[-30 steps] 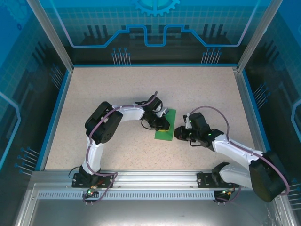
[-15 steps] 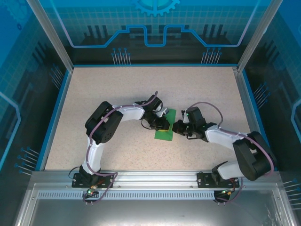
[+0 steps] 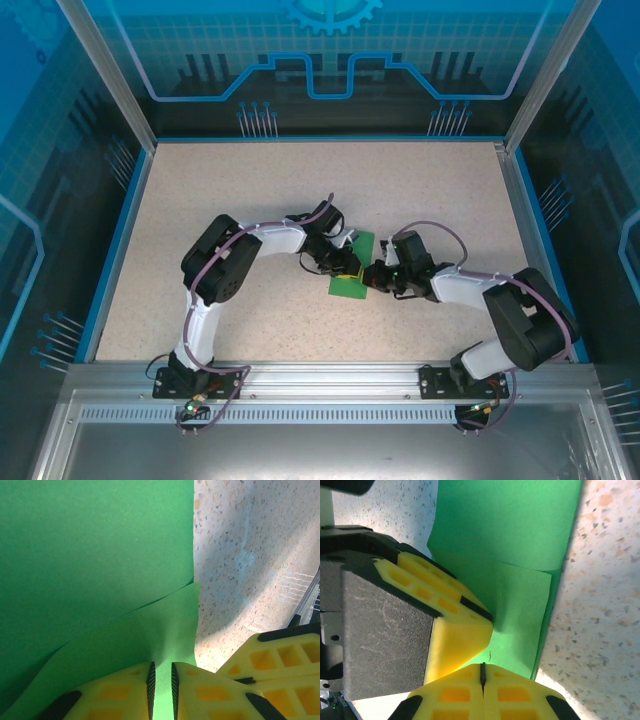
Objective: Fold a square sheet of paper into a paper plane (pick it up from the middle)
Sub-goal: Fold the triangle a second time at the center of the table.
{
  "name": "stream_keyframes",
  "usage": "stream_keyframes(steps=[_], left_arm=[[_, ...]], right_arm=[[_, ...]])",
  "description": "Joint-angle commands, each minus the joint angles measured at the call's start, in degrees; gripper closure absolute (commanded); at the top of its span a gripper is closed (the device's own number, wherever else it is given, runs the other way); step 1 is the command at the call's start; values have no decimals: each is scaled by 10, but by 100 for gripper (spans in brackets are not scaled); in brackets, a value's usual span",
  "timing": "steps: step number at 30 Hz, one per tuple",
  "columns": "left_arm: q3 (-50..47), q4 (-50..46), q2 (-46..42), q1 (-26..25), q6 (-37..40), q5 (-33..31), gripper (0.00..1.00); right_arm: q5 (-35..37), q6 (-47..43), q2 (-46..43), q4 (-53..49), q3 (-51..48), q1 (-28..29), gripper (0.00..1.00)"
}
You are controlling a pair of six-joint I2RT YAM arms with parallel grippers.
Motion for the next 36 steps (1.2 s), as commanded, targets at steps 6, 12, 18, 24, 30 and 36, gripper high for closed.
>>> stream_keyframes(steps=[6, 12, 18, 24, 30, 36], left_arm=[[2, -32, 34, 11, 11, -43, 80], [8, -38, 37, 12, 13, -47, 80], [12, -45, 38, 14, 13, -53, 80], [7, -27, 40, 26, -13, -54, 80], [16, -31, 36, 40, -20, -64, 80], [12, -27, 34, 56, -17, -60, 80]], right_arm=[[-24, -2, 33, 31, -18, 17, 95], [-24, -7, 49, 29, -22, 22, 95], [20, -33, 51, -43, -16, 33, 95], [47, -41, 58, -65, -23, 43, 96], [78, -48, 65, -94, -22, 57, 96], [95, -46, 75, -100, -21, 69, 96]])
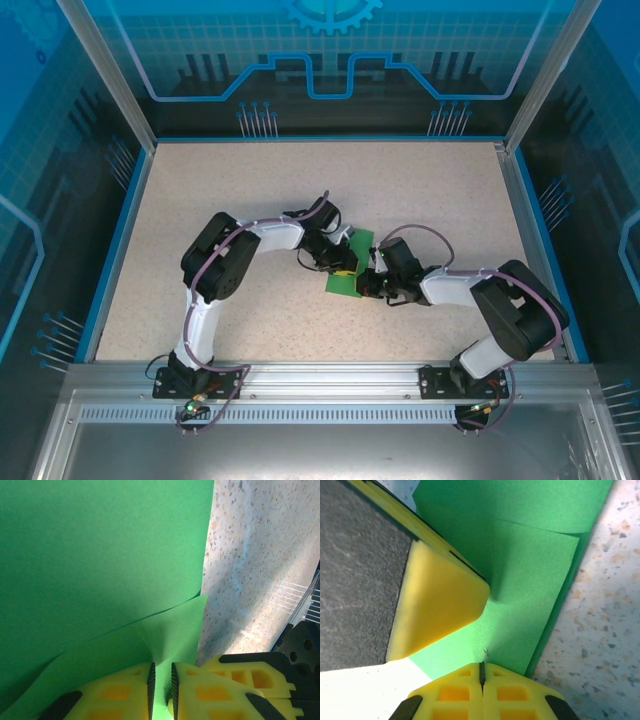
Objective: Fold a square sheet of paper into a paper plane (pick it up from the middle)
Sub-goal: Fold the triangle a second time at the center of the table.
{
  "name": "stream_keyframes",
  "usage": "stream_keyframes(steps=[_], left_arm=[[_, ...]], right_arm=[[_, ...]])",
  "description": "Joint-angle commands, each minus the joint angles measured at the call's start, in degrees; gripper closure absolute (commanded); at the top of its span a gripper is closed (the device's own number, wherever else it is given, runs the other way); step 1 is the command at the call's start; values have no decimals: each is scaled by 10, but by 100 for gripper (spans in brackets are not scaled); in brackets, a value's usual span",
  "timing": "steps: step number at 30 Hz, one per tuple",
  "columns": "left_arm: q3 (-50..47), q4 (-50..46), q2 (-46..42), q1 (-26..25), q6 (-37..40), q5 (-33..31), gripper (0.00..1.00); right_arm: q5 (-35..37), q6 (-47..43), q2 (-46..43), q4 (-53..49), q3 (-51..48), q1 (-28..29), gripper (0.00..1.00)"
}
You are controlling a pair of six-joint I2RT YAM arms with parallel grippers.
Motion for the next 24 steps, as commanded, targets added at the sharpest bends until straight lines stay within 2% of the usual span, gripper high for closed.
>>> stream_keyframes(steps=[1, 10, 19, 24], left_arm=[[-3, -9, 25, 40, 0, -62, 80], [-1, -13, 19, 63, 2, -65, 79], [25, -45, 27, 74, 17, -124, 79], [27, -20, 26, 80, -5, -141, 79]], right_arm=[[36, -8, 37, -111, -25, 15, 96], [39, -6, 45, -108, -25, 20, 96], [40, -7, 41, -117, -22, 26, 96], [43, -6, 42, -118, -23, 28, 96]])
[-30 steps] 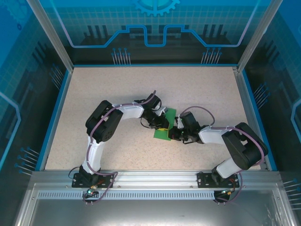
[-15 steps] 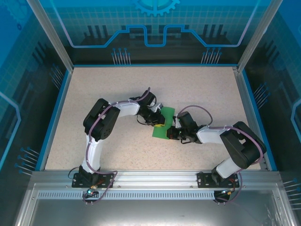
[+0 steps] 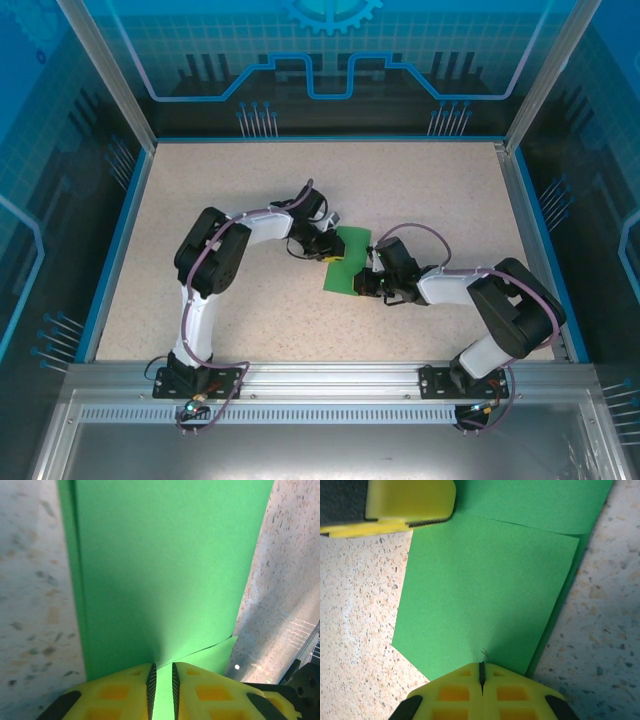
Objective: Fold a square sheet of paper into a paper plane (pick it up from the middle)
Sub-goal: Fold the triangle a second time at the center of the table.
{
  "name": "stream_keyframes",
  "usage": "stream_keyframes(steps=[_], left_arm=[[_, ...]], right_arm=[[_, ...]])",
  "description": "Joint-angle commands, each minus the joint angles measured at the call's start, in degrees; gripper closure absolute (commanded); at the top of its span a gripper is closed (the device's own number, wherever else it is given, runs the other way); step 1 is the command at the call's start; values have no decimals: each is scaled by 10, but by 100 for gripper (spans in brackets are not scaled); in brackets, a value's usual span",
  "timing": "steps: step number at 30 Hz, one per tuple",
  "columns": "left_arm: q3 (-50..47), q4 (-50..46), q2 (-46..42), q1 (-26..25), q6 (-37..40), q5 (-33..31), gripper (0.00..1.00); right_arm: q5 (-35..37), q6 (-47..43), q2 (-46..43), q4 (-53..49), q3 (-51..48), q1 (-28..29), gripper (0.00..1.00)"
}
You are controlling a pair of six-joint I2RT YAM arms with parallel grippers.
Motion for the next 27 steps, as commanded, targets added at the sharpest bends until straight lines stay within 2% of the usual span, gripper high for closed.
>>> stream_keyframes(steps=[1, 5, 12, 20, 27], left_arm=[[11, -1, 25, 27, -6, -97, 79], [19, -13, 25, 27, 3, -117, 79], [4, -7, -20, 27, 5, -209, 79], [-11, 2, -77, 27, 0, -165, 75], [-65, -11, -143, 17, -11, -121, 61]], right_arm=[[26, -7, 32, -128, -30, 16, 96], [26, -6, 28, -131, -30, 17, 96], [26, -6, 23, -130, -29, 19, 96], [15, -10, 14, -124, -18, 21, 96], [8, -12, -34, -120, -5, 21, 90]])
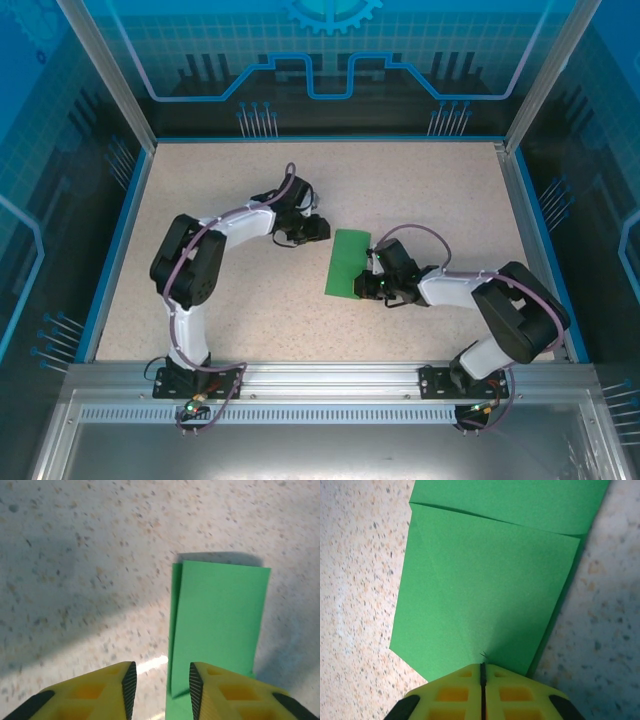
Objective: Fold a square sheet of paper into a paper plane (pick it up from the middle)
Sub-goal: Fold the triangle a second time at the center of the table.
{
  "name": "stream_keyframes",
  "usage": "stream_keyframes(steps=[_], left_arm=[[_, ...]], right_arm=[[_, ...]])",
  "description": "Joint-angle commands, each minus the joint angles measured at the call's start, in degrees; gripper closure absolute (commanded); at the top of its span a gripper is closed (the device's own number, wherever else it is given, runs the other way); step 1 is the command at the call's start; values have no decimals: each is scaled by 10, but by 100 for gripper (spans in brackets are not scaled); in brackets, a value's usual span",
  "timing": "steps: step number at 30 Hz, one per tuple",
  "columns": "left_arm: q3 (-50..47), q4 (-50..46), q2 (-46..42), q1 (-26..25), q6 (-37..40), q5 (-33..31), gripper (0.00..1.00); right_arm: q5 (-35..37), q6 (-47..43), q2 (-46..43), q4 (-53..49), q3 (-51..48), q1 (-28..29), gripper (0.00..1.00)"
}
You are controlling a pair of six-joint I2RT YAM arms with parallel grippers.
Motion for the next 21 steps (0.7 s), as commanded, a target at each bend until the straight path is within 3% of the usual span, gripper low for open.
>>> stream_keyframes(steps=[1, 9, 21], left_arm=[[-34, -8, -43, -12, -12, 30, 59], [-88, 4, -74, -45, -49, 42, 50], [-156, 131, -82, -96, -149, 62, 45]], right_arm=[[1, -12, -18, -80, -4, 12, 88], [3, -25, -68, -121, 18, 11, 83], [30, -28, -133, -155, 2, 10, 77]])
